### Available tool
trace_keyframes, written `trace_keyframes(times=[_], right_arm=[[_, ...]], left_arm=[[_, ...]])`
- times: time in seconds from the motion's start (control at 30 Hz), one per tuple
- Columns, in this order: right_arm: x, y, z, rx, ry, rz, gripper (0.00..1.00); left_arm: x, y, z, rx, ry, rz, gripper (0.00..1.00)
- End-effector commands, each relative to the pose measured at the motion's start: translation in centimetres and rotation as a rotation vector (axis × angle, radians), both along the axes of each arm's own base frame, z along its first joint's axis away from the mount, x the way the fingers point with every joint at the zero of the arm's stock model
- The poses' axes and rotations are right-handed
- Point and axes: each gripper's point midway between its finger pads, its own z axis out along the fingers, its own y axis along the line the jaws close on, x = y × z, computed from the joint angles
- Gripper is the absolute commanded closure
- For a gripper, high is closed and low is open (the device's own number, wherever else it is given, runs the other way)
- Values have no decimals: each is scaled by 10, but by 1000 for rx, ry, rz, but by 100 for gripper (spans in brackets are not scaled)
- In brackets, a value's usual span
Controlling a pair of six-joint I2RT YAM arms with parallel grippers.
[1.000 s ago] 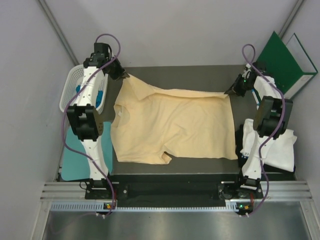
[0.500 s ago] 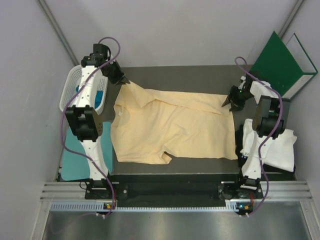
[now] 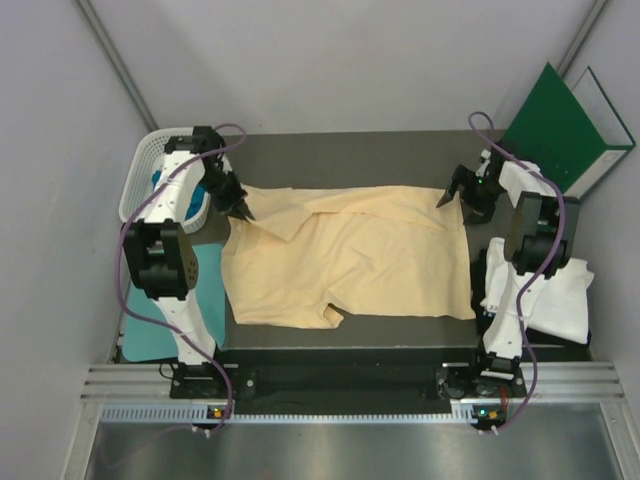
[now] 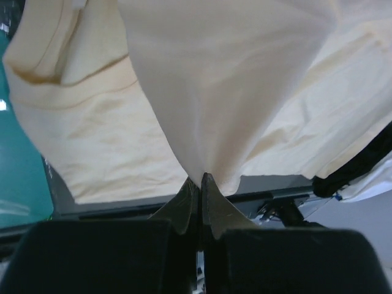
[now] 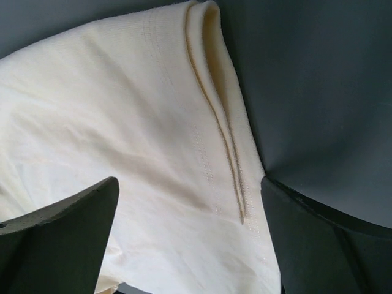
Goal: Fold and stack the t-shirts
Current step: Fold the flattened tshirt in 1/3 of the way
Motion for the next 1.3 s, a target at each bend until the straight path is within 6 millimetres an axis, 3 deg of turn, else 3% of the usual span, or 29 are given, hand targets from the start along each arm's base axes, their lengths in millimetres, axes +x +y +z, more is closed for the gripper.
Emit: trace_keyframes(times=[0.0,0.27,0.3,0.33,0.37,0.4,0.47,0.6,0.67,0.97,1.27], right_arm=[[6,-3,-10,-49,0,1,0],[1,8,-19,-34,17,9,0],[1,9,-18,-37,16,13,0],[1,9,-18,-36,15,11,0],[2,9,-16,-43,8,11,1],[1,8,-16,-47,9,8,0],[1,7,-12,-58,-2,2,1],[6,3,-8,-79,-20,-5,0],[8,3,-9,-75,-19,-12,0],[3,7,-10,-78,6,-6,0],[-6,12,-11,-57,13,-3,0]], left_arm=[[-48,10,-8,46,76,12,100],[-93,25,-50,133,204,-5,100],[-95,29,-52,157,220,-11,61],[-97,30,-56,166,244,-22,40],[-96,32,-54,177,243,-22,13],[-90,37,-50,205,220,-15,1],[-79,41,-41,227,169,-10,1],[-35,53,-18,296,4,18,1],[-11,57,-19,320,-65,23,1],[43,61,-67,347,-79,30,5],[85,56,-90,313,-157,40,34]])
